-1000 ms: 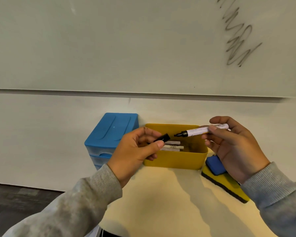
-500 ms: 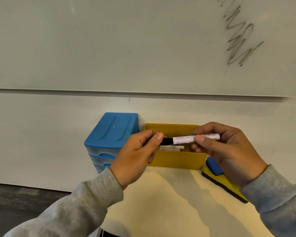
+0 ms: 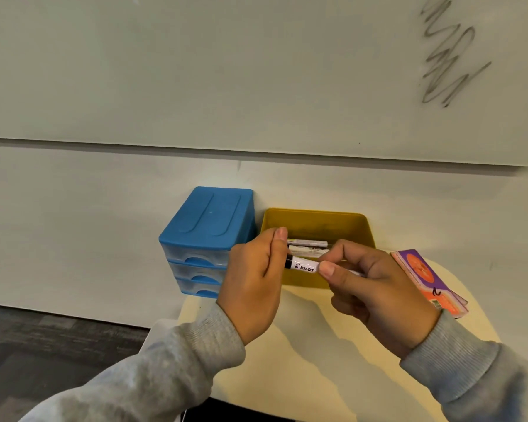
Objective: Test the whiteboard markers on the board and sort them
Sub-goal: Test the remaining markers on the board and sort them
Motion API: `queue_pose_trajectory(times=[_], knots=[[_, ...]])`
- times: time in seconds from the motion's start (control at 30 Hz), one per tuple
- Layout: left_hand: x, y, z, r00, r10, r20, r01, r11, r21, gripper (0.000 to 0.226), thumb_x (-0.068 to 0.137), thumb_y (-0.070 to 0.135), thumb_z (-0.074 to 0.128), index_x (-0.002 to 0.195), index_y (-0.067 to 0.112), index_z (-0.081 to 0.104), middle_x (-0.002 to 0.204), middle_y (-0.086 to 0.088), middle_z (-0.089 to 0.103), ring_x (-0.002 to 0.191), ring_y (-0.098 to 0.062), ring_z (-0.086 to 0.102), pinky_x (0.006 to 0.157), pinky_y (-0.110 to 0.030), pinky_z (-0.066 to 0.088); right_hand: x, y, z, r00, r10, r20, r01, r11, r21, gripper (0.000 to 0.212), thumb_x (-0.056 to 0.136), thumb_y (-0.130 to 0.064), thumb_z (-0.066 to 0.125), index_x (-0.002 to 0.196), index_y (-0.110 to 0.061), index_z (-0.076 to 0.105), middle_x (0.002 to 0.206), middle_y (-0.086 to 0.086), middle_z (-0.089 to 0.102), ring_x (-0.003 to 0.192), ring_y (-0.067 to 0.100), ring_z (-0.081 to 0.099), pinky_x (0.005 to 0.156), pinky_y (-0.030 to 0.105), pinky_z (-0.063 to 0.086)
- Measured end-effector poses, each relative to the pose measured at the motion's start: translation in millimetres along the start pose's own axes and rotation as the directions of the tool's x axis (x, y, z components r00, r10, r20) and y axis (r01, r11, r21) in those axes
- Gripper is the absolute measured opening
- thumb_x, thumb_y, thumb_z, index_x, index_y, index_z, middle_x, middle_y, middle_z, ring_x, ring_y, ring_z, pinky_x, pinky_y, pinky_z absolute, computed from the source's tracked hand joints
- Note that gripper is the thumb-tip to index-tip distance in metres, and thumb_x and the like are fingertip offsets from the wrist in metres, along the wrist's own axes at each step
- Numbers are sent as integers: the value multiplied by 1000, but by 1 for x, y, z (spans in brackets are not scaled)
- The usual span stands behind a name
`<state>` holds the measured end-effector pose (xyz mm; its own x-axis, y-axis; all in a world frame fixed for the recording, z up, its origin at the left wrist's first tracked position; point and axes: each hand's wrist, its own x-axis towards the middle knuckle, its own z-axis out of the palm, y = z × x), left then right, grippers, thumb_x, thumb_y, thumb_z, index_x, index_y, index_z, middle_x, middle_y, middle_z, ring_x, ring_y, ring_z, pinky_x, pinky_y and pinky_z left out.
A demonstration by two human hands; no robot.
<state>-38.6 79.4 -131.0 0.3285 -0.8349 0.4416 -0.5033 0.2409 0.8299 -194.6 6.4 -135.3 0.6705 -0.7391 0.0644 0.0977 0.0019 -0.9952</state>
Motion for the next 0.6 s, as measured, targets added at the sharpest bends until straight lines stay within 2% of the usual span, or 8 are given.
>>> queue_pose_trajectory(times=[0.07, 0.13, 0.2, 0.27, 0.33, 0.4, 0.5, 0.6], knots=[[2, -1, -2, 1000, 3, 13, -3, 1000, -8, 30, 97, 39, 35, 80, 28, 57, 68, 30, 61, 69, 9, 62, 56, -5, 43, -1, 2, 3, 999, 47, 15, -49, 994, 94, 13, 83, -20, 75, 73, -13, 69, 58, 2, 33, 51, 14, 23, 45, 23, 24], [5, -4, -4, 996, -78, 38, 83, 988, -129, 35, 102, 35, 38, 84, 15, 61, 63, 20, 59, 58, 1, 57, 54, -10, 41, 0, 5, 7, 997, 74, -2, -73, 986, 148, 13, 83, -21, 69, 77, -9, 69, 59, 4, 32, 51, 13, 24, 46, 24, 24], [6, -9, -8, 965, -246, 86, 260, 905, -337, 31, 103, 28, 45, 94, 5, 63, 57, 11, 53, 53, -4, 50, 53, -20, 41, 2, 11, 13, 995, 98, -28, -92, 978, 185, 14, 88, -19, 63, 80, -8, 68, 61, 5, 35, 49, 12, 27, 47, 25, 24], [1, -15, -10, 916, -369, 155, 394, 763, -513, 26, 101, 25, 51, 102, 4, 66, 61, 1, 52, 57, -15, 53, 59, -29, 49, 4, 21, 22, 992, 118, -35, -107, 969, 224, 15, 93, -18, 58, 86, -8, 67, 63, 6, 37, 51, 12, 28, 48, 24, 26], [-9, -24, -12, 890, -410, 200, 449, 706, -549, 26, 100, 24, 52, 107, 5, 69, 70, -7, 54, 66, -20, 59, 69, -31, 54, 9, 33, 32, 989, 138, -48, -127, 973, 192, 17, 97, -20, 56, 98, -6, 66, 67, 6, 41, 55, 12, 34, 51, 24, 29], [-19, -37, -18, 887, -425, 180, 457, 751, -477, 28, 101, 26, 51, 108, 7, 69, 73, -6, 58, 71, -19, 62, 73, -30, 54, 15, 46, 42, 990, 130, -45, -126, 989, 83, 17, 100, -21, 55, 100, -9, 67, 70, 5, 47, 60, 12, 42, 53, 24, 34], [-25, -58, -40, 927, -367, 82, 376, 899, -223, 26, 102, 27, 50, 100, 10, 69, 67, 6, 61, 67, -9, 59, 68, -23, 51, 27, 72, 58, 997, 80, 24, -72, 968, -240, 15, 101, -27, 57, 95, -24, 69, 78, -4, 64, 73, 11, 57, 65, 25, 44], [-27, -76, -69, 967, -214, 139, 213, 977, 25, 32, 100, 43, 52, 89, 16, 65, 70, 6, 61, 65, -6, 56, 63, -21, 48, 41, 111, 68, 996, 40, 80, 16, 803, -596, 15, 97, -32, 61, 109, -29, 70, 105, -7, 63, 100, 13, 58, 88, 29, 47]])
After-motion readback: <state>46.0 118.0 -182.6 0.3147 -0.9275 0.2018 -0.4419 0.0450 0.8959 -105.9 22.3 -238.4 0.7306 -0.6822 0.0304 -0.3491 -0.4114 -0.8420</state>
